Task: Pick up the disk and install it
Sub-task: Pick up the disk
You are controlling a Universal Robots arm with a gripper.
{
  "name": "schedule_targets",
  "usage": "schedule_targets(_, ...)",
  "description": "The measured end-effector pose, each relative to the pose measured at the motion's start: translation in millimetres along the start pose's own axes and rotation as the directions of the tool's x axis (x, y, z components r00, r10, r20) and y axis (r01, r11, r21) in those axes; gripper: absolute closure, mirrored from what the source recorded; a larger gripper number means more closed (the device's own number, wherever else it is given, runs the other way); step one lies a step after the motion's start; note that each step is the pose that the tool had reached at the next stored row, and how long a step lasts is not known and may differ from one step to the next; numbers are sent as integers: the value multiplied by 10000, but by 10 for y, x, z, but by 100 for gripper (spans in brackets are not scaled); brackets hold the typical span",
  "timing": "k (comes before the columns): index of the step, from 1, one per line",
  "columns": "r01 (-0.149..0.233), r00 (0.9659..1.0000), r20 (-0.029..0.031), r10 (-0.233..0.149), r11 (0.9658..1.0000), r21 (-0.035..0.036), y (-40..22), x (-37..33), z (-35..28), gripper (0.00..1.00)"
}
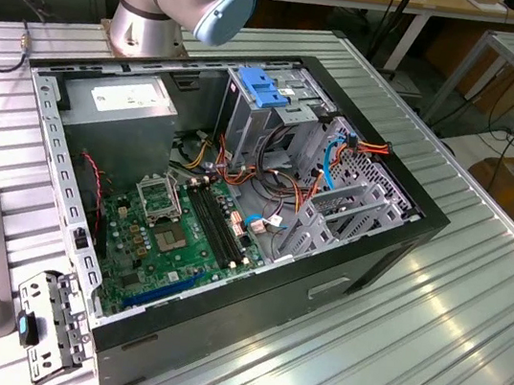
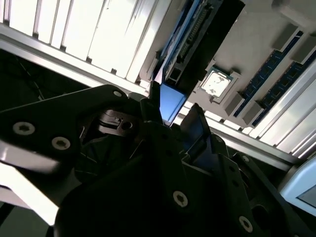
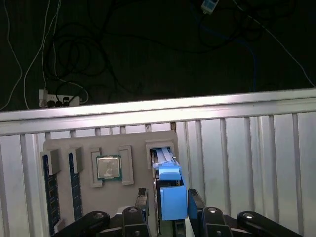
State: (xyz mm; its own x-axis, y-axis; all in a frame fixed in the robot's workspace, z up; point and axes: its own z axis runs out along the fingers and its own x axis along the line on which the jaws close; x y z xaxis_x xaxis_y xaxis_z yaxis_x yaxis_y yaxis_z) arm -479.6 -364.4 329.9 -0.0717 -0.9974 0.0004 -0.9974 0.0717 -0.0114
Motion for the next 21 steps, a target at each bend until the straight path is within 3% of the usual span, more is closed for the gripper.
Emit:
schedule_targets(6,304,9995,4,-304,9995,0,23,2,109,55)
schedule_targets(13,373,9993,5,-373,9993,-1,25,-2,259,55)
schedule_targets(21,367,9993,4,-367,9993,-22,25,-11,310,55)
